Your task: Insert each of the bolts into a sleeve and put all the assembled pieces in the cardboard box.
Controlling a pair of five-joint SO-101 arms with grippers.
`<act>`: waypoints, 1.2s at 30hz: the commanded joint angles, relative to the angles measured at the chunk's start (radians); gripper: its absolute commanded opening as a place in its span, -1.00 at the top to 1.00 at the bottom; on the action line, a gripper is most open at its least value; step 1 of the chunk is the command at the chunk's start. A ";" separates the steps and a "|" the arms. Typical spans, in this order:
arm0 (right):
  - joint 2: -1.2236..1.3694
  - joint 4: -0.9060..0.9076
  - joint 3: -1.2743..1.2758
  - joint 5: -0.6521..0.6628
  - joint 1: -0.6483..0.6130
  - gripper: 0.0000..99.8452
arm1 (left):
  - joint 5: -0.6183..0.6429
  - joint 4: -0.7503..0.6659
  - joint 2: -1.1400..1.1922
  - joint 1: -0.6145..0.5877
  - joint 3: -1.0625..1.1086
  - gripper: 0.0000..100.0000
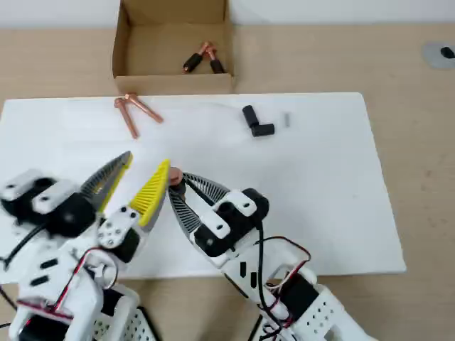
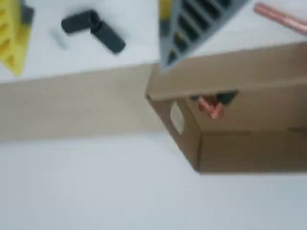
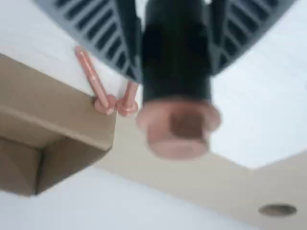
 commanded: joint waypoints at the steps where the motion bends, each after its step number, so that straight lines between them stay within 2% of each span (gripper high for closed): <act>1: -0.124 -0.003 -0.056 0.060 0.028 0.98 | 0.068 0.002 -0.002 -0.086 -0.137 0.59; 6: -0.077 -0.003 -0.219 0.140 0.097 0.98 | 0.106 0.035 0.004 -0.244 -0.252 0.59; 11: 0.295 -0.103 -0.512 0.152 0.191 0.98 | 0.098 0.226 0.200 -0.269 -0.370 0.60; 17: 0.926 -0.206 -1.044 0.152 0.251 0.98 | -0.176 0.364 0.498 -0.267 -0.598 0.60; 21: 1.260 -0.249 -1.330 0.153 0.291 0.98 | -0.333 0.367 0.561 -0.273 -0.641 0.60; 25: 1.543 -0.322 -1.573 0.153 0.340 0.98 | -0.413 0.368 0.575 -0.273 -0.598 0.60; 36: 2.324 -0.324 -2.341 0.153 0.437 0.98 | -0.387 0.253 0.570 -0.275 -0.454 0.60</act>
